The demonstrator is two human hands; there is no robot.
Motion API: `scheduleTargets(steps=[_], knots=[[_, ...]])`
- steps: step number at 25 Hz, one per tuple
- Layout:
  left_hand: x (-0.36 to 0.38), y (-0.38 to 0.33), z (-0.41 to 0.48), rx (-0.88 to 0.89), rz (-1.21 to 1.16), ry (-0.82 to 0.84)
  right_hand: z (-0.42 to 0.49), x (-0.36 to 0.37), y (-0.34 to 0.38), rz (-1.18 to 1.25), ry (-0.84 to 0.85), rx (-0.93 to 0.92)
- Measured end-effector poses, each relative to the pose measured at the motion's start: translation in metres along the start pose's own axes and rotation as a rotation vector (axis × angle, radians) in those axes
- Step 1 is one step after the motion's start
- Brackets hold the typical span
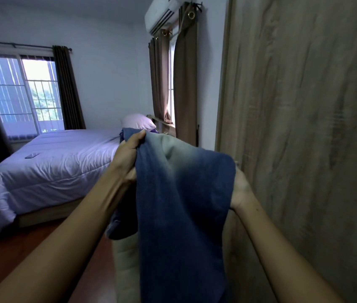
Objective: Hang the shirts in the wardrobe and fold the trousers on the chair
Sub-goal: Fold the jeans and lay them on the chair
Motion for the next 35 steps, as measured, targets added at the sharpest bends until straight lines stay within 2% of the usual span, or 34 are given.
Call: scheduleTargets(steps=[2, 4, 6, 8, 10, 15, 17, 19, 21, 23, 26, 29, 33, 35], knots=[[-0.010, 0.002, 0.000, -0.030, 0.003, -0.046, -0.002, 0.000, 0.005, 0.061, 0.182, 0.032], [-0.015, 0.002, -0.002, -0.046, 0.046, -0.059, -0.003, 0.000, 0.018, -0.067, 0.310, 0.023], [-0.019, -0.002, -0.002, -0.034, 0.127, -0.058, -0.005, 0.005, 0.028, -0.258, 0.353, -0.017], [-0.022, -0.006, -0.004, -0.011, 0.201, -0.057, -0.002, 0.014, 0.039, -0.396, 0.324, -0.021], [-0.026, -0.016, -0.005, -0.039, 0.296, -0.099, 0.001, 0.023, 0.048, -0.399, 0.277, -0.030], [-0.035, -0.028, -0.006, -0.292, 0.380, -0.177, 0.009, 0.044, 0.054, -0.374, -0.003, 0.007], [-0.037, -0.026, -0.009, -0.318, 0.406, -0.105, 0.011, 0.048, 0.055, -0.391, -0.103, 0.015], [-0.038, -0.015, -0.018, -0.342, 0.481, 0.054, 0.010, 0.048, 0.056, -0.415, -0.168, 0.015], [-0.039, -0.004, -0.021, -0.324, 0.535, 0.099, 0.007, 0.046, 0.061, -0.425, -0.203, 0.046], [-0.044, -0.002, -0.016, -0.293, 0.578, 0.075, 0.004, 0.045, 0.067, -0.474, -0.185, 0.122], [-0.046, -0.005, -0.007, -0.317, 0.745, -0.077, -0.003, 0.048, 0.078, -0.799, -0.166, 0.192], [-0.030, -0.005, -0.003, -0.199, 0.942, -0.286, -0.010, 0.048, 0.078, -0.999, -0.230, 0.102], [-0.022, -0.010, 0.005, 0.098, 1.001, -0.405, -0.001, 0.035, 0.073, -0.868, -0.307, -0.071], [-0.026, -0.014, 0.006, 0.105, 0.975, -0.396, 0.002, 0.032, 0.070, -0.811, -0.322, -0.069]])
Point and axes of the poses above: each hand's wrist, its own z-axis towards the middle knuckle, its own x-axis out of the palm, y = z × x, the point moved 1 cm from there along z, towards the middle knuckle, and after that the axes turned 8 degrees about y, right-handed, at the moved point
